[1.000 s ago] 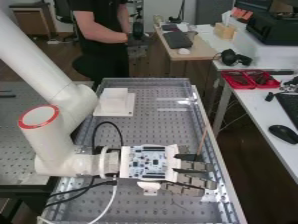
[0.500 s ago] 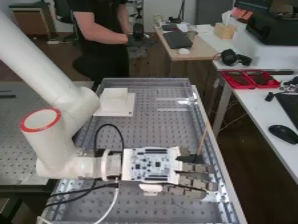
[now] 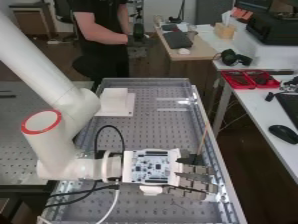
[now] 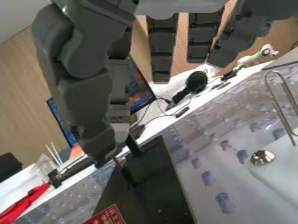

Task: Grab the drill bit and place it in the clear container

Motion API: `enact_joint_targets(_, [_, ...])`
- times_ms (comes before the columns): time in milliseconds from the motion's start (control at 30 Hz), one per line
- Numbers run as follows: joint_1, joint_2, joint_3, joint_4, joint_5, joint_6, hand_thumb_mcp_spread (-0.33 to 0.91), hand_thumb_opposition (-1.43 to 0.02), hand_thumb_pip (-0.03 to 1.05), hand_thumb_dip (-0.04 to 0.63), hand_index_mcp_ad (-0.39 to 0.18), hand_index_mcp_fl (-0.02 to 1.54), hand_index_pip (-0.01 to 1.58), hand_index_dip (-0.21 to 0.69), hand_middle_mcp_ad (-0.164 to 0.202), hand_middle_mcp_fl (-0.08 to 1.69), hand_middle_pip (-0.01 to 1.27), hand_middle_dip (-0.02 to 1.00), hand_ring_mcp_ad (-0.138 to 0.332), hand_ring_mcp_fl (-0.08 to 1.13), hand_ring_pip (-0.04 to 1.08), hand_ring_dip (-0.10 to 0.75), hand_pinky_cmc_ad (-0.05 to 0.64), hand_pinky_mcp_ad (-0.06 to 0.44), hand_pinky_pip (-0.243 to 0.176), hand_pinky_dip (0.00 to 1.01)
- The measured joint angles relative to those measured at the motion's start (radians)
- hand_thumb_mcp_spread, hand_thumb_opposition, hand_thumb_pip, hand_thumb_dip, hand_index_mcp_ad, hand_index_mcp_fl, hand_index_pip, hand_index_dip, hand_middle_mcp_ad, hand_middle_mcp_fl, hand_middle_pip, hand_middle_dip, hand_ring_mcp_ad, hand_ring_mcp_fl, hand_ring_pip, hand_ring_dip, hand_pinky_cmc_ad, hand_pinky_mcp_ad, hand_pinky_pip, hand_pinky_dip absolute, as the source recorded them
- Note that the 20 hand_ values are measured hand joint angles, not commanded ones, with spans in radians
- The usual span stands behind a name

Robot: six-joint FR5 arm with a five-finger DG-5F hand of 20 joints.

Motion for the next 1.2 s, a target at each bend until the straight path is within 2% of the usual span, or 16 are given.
enact_joint_targets(233, [0.002,-0.001,0.000,0.001,0.000,0.002,0.64,-0.93,0.49,0.208,-0.218,0.63,1.20,0.166,0.077,0.22,0.13,0.16,0.176,0.05,0.09,0.003,0.356,0.134,-0.077,0.18])
enact_joint_targets(500, [0.004,-0.002,0.001,0.002,0.001,0.005,0.64,-0.93,0.48,0.208,-0.218,0.64,1.20,0.164,0.077,0.22,0.14,0.16,0.176,0.05,0.08,0.010,0.356,0.134,-0.077,0.18])
enact_joint_targets(667, [0.004,-0.003,0.003,0.001,0.002,0.005,0.64,-0.93,0.48,0.208,-0.218,0.64,1.19,0.169,0.077,0.22,0.14,0.16,0.176,0.05,0.08,0.010,0.356,0.134,-0.077,0.18])
enact_joint_targets(967, [0.003,-0.001,0.007,-0.004,0.002,0.007,0.61,-0.90,0.49,0.208,-0.218,0.57,1.08,0.164,0.077,0.22,0.13,0.16,0.176,0.05,0.08,0.010,0.356,0.134,-0.077,0.18])
enact_joint_targets(1200, [0.005,0.000,0.009,-0.006,0.006,0.007,0.59,-0.88,0.49,0.208,-0.218,0.56,1.08,0.157,0.077,0.22,0.14,0.16,0.176,0.05,0.08,0.010,0.360,0.134,-0.077,0.18])
